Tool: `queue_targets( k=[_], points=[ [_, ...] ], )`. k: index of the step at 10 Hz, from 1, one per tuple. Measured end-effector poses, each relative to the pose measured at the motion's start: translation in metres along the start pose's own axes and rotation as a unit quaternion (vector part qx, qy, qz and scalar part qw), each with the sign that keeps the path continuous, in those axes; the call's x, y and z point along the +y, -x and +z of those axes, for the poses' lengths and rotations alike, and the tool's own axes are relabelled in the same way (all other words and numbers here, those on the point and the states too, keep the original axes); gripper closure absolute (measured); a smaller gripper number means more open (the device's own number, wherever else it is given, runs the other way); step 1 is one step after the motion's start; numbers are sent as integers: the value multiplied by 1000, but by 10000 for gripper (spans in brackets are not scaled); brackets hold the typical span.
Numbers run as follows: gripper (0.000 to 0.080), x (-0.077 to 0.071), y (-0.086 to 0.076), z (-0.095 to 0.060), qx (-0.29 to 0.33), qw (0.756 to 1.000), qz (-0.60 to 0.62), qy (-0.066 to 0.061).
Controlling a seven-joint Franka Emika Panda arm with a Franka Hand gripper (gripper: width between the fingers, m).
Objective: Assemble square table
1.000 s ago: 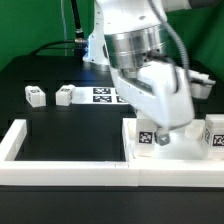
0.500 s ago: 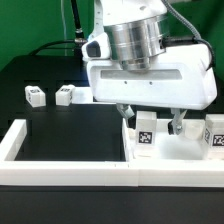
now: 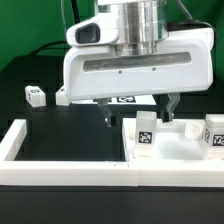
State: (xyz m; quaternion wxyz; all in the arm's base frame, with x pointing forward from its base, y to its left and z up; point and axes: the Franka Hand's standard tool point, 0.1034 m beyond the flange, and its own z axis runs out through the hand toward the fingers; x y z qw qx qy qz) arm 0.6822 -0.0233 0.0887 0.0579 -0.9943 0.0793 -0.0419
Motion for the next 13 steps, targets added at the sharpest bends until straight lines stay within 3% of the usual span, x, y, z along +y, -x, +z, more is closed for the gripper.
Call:
queue_targets(
  k=[1,2,3,4,7,9,12,13],
  points=[
    [180,0,0,0,0,1000,18,0],
    [362,0,0,0,0,999,49,0],
    [362,0,0,1,0,997,83,0],
    [520,1,0,1,0,993,117,0],
    [518,4,1,1,-1,972,236,3],
    [518,9,4,2,-5,907,421,7],
    [516,13,10,4,-28,788,615,-27],
    [514,12,11,3,-29,775,631,-26]
  ],
)
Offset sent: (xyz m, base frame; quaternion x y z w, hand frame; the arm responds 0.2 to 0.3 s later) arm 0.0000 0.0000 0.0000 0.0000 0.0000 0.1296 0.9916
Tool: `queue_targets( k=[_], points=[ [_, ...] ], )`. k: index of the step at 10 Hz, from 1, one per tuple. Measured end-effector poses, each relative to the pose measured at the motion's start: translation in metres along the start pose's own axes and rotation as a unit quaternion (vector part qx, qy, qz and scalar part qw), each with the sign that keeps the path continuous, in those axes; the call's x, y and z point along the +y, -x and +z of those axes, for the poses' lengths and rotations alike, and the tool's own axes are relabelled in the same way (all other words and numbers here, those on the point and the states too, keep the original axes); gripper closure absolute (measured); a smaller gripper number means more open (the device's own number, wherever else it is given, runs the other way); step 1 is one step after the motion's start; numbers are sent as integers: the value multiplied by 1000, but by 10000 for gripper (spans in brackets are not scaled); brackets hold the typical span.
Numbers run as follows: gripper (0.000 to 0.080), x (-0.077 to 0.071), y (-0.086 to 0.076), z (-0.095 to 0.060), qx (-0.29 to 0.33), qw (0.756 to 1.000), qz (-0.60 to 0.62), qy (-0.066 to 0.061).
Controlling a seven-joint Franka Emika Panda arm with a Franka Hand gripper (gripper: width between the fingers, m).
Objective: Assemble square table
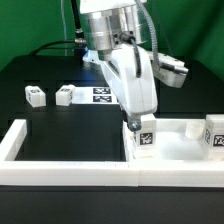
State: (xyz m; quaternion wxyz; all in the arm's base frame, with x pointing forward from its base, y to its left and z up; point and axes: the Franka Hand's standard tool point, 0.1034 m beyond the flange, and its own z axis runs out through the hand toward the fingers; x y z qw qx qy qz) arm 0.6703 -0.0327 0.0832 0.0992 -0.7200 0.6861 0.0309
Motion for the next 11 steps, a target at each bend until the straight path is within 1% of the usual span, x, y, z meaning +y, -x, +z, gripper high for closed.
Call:
queue_targets(
  k=[1,2,3,4,5,6,7,8,9,10,11],
  points=[
    [514,1,1,1,0,1000,16,1],
    [414,1,1,1,0,1000,16,1],
    [414,2,1,2,5,999,-44,11],
    [276,0,6,3,13,989,-145,26],
    [190,-4,12,4,9,975,-219,24],
    [190,-4,13,5,5,961,-276,25],
    [157,-4,12,5,6,954,-299,26],
    [157,-4,12,5,5,941,-337,26],
    [151,-4,12,5,5,927,-374,27],
    [150,-3,12,5,6,908,-418,30],
    [150,-4,16,5,17,854,-518,47]
  ],
)
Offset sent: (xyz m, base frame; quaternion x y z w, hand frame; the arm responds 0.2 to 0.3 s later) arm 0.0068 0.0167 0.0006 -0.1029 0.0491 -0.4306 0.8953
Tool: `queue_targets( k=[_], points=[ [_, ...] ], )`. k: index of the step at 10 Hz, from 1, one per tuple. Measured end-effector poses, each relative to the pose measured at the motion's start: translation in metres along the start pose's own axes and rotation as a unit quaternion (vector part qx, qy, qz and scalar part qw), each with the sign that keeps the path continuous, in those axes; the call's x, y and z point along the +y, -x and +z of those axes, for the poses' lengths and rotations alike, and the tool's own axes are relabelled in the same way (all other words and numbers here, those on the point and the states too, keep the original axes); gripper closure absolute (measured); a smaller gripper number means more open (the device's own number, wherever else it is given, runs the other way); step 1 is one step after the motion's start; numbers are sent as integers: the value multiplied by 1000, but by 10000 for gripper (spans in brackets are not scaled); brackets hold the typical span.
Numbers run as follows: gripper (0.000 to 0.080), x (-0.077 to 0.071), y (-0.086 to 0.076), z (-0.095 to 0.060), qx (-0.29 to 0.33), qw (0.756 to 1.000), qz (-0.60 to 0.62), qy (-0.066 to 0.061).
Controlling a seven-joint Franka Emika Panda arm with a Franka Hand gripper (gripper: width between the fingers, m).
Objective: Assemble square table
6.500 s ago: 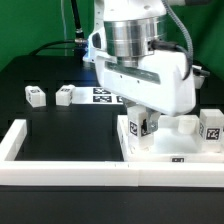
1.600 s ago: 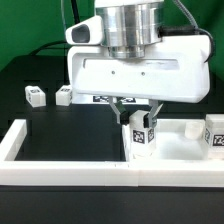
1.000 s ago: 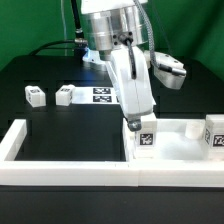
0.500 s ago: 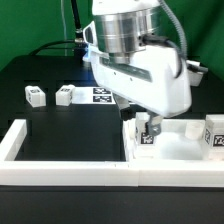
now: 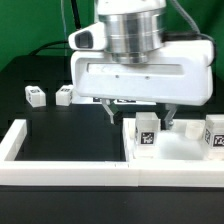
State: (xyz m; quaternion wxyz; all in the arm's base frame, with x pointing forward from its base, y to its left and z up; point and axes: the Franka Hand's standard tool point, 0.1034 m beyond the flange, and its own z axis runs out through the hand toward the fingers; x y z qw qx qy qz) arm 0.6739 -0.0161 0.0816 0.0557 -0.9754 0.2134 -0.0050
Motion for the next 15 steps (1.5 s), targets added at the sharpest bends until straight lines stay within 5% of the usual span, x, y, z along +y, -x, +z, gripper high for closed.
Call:
queue_targets(
  k=[3,6,9,10,14,15],
  points=[
    [150,-7,0,2,9,998,-62,3],
    [501,-5,0,1,10,1000,14,3],
    [501,-3,-1,1,10,993,117,3],
    [501,-1,-1,2,10,983,182,2],
    [502,8,-1,2,-15,858,512,-32],
    [502,5,0,2,-16,855,517,-30]
  ],
)
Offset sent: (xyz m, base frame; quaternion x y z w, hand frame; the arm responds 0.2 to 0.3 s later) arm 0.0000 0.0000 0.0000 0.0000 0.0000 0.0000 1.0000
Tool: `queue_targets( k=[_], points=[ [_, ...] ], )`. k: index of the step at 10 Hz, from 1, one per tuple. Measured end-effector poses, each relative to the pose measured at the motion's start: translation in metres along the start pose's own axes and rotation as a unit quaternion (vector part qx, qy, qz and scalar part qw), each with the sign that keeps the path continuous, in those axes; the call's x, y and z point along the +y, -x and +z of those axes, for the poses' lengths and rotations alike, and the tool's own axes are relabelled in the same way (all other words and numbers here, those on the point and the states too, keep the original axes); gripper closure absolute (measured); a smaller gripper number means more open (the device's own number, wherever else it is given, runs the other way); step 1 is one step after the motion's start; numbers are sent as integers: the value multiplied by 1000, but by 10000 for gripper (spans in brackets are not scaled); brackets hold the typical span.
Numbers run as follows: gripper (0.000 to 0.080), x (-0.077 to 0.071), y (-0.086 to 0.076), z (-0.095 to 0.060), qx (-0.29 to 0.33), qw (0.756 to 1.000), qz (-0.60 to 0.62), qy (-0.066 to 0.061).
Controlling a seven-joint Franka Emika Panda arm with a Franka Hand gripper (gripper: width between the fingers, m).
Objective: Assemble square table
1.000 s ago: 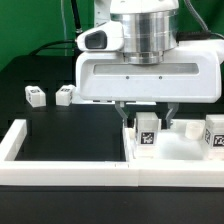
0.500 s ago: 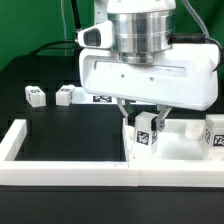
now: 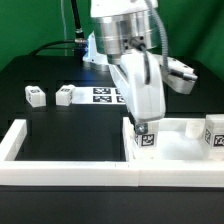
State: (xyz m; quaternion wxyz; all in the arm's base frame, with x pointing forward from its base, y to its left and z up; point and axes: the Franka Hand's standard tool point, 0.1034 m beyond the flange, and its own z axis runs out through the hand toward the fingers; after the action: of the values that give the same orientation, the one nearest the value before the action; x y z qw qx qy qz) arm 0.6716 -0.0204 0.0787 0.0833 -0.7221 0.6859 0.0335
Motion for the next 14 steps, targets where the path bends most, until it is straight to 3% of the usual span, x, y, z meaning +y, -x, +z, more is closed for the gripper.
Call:
queue_targets(
  k=[3,4,7,11,12,13,14],
  points=[
    [502,1,-1,0,0,996,87,1],
    [502,5,0,2,-15,980,199,-2],
    [502,4,4,2,-9,932,362,-27],
    [502,5,5,2,-8,931,365,-28],
    [286,5,5,2,-8,931,364,-28],
    [286,5,5,2,-8,931,363,-28],
    [175,5,5,3,-6,937,347,-27]
  ],
)
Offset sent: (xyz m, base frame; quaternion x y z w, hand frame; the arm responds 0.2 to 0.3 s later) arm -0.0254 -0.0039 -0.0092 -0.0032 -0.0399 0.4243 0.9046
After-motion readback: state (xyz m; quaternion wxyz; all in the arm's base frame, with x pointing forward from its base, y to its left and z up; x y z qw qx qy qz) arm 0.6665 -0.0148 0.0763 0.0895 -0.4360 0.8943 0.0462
